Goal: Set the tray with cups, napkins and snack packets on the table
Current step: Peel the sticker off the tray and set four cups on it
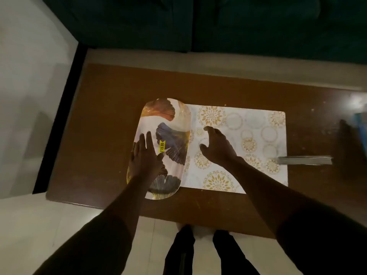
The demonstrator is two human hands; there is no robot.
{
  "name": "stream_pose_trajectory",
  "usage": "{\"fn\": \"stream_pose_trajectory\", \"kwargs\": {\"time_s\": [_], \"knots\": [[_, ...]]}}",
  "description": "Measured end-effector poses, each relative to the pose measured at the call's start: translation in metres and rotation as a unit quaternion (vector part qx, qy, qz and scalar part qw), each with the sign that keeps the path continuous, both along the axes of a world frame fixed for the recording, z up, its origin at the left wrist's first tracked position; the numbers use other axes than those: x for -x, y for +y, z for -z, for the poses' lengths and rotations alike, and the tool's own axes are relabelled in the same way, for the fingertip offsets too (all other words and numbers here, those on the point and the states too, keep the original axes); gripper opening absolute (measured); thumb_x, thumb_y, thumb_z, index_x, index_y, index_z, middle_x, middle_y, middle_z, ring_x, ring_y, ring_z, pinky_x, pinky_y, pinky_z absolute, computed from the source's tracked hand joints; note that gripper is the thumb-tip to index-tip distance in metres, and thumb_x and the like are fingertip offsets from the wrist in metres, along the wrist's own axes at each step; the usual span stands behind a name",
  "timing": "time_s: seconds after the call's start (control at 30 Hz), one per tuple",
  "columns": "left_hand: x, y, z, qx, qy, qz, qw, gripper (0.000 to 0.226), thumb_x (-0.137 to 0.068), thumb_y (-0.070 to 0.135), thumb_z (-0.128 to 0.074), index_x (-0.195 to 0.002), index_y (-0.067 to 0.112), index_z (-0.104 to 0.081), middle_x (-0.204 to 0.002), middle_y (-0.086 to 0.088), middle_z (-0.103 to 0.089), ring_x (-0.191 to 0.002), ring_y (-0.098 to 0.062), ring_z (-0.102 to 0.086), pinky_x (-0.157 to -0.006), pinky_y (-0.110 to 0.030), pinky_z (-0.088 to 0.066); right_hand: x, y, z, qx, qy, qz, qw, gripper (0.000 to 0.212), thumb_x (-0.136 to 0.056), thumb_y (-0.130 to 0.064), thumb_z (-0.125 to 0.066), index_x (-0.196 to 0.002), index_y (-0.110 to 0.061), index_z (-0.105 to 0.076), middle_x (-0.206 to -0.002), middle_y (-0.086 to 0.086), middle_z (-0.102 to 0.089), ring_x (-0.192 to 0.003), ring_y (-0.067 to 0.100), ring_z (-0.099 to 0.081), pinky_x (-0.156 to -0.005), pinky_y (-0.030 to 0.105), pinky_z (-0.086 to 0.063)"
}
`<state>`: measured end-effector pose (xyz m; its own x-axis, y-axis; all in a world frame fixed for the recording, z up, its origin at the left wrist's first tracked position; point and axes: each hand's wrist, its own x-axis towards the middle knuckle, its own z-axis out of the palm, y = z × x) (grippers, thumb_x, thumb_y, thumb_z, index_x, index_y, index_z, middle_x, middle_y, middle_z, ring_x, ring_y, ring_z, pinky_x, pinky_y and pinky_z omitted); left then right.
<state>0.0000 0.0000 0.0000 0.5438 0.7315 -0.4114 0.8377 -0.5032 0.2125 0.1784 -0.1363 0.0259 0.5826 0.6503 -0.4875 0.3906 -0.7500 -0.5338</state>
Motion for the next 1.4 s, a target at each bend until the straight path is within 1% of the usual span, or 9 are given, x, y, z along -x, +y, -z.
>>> {"fn": "stream_pose_trajectory", "kwargs": {"time_s": [0.2, 0.3, 0.4, 0.47, 0.63, 0.73, 0.83, 1.07, 1.4], "knots": [[0.017, 0.021, 0.024, -0.032, 0.006, -0.076, 0.997, 0.077, -0.092, 0.036, -0.058, -0.151, 0.012, -0.015, -0.157, -0.015, -0.026, -0.144, -0.036, -0.028, -0.113, -0.058, -0.03, 0.011, 0.021, 0.032, 0.014, 0.038, 0.025, 0.999, 0.062, -0.089, -0.025, -0.06, -0.143, -0.013, -0.032, -0.146, 0.014, -0.044, -0.131, 0.034, -0.046, -0.099, 0.046, -0.045], [0.02, 0.032, 0.028, -0.024, -0.002, -0.129, 0.991, 0.07, -0.093, 0.027, -0.057, -0.149, 0.01, -0.02, -0.152, -0.015, -0.033, -0.14, -0.037, -0.033, -0.11, -0.056, -0.034, 0.017, 0.029, 0.041, 0.002, 0.072, 0.074, 0.995, 0.059, -0.089, -0.023, -0.061, -0.14, -0.009, -0.036, -0.131, 0.016, -0.057, -0.117, 0.032, -0.057, -0.096, 0.046, -0.051], [0.018, 0.038, 0.032, 0.001, -0.002, -0.151, 0.989, 0.053, -0.095, 0.018, -0.052, -0.143, 0.008, -0.032, -0.144, -0.017, -0.041, -0.134, -0.039, -0.038, -0.107, -0.056, -0.037, 0.024, 0.036, 0.048, 0.001, 0.143, 0.114, 0.983, 0.051, -0.089, -0.02, -0.057, -0.136, -0.011, -0.04, -0.095, 0.011, -0.066, -0.078, 0.021, -0.065, -0.062, 0.029, -0.055], [0.018, 0.043, 0.034, -0.007, -0.008, -0.141, 0.99, 0.045, -0.095, 0.015, -0.052, -0.138, 0.009, -0.04, -0.138, -0.018, -0.047, -0.128, -0.041, -0.044, -0.103, -0.058, -0.041, 0.029, 0.041, 0.05, -0.001, 0.176, 0.159, 0.971, 0.044, -0.089, -0.021, -0.058, -0.13, -0.014, -0.045, -0.098, 0.009, -0.069, -0.068, 0.014, -0.064, -0.047, 0.021, -0.047], [0.008, 0.048, 0.027, -0.041, -0.027, -0.057, 0.997, 0.041, -0.097, 0.02, -0.051, -0.137, 0.019, -0.043, -0.13, -0.015, -0.055, -0.116, -0.043, -0.056, -0.093, -0.059, -0.049, 0.039, 0.029, 0.053, 0.015, 0.173, 0.258, 0.95, 0.025, -0.09, -0.018, -0.054, -0.111, -0.008, -0.062, -0.102, 0.011, -0.071, -0.088, 0.025, -0.07, -0.075, 0.04, -0.061], [-0.022, 0.043, 0.02, -0.072, -0.035, 0.025, 0.996, 0.055, -0.09, 0.006, -0.052, -0.139, 0.029, -0.043, -0.129, -0.012, -0.057, -0.108, -0.044, -0.06, -0.084, -0.055, -0.051, 0.049, -0.007, 0.054, 0.041, 0.173, 0.302, 0.937, 0.016, -0.087, -0.014, -0.052, -0.085, -0.007, -0.067, -0.083, 0.013, -0.074, -0.074, 0.025, -0.073, -0.073, 0.04, -0.062], [-0.069, 0.031, 0.018, -0.076, -0.055, 0.106, 0.99, 0.056, -0.088, 0.001, -0.047, -0.137, 0.03, -0.048, -0.129, -0.009, -0.056, -0.11, -0.041, -0.059, -0.083, -0.053, -0.051, 0.057, -0.039, 0.056, 0.02, 0.217, 0.399, 0.89, 0.019, -0.086, -0.011, -0.055, -0.07, -0.01, -0.065, -0.075, 0.015, -0.075, -0.067, 0.025, -0.074, -0.07, 0.039, -0.062], [-0.149, 0.002, 0.027, -0.08, -0.086, 0.225, 0.967, 0.051, -0.089, 0.0, -0.048, -0.133, 0.025, -0.056, -0.122, -0.01, -0.058, -0.11, -0.037, -0.058, -0.082, -0.048, -0.05, 0.056, -0.077, 0.064, -0.025, 0.228, 0.492, 0.84, 0.019, -0.088, -0.016, -0.064, -0.071, -0.009, -0.069, -0.071, 0.01, -0.075, -0.063, 0.021, -0.074, -0.068, 0.034, -0.062], [-0.182, -0.023, 0.038, -0.096, -0.092, 0.274, 0.952, 0.051, -0.089, -0.002, -0.05, -0.134, 0.021, -0.056, -0.124, -0.011, -0.059, -0.114, -0.038, -0.056, -0.086, -0.049, -0.05, 0.046, -0.097, 0.062, -0.063, 0.243, 0.514, 0.82, 0.024, -0.09, -0.02, -0.067, -0.068, -0.009, -0.069, -0.066, 0.005, -0.071, -0.056, 0.014, -0.069, -0.062, 0.026, -0.061]]}}
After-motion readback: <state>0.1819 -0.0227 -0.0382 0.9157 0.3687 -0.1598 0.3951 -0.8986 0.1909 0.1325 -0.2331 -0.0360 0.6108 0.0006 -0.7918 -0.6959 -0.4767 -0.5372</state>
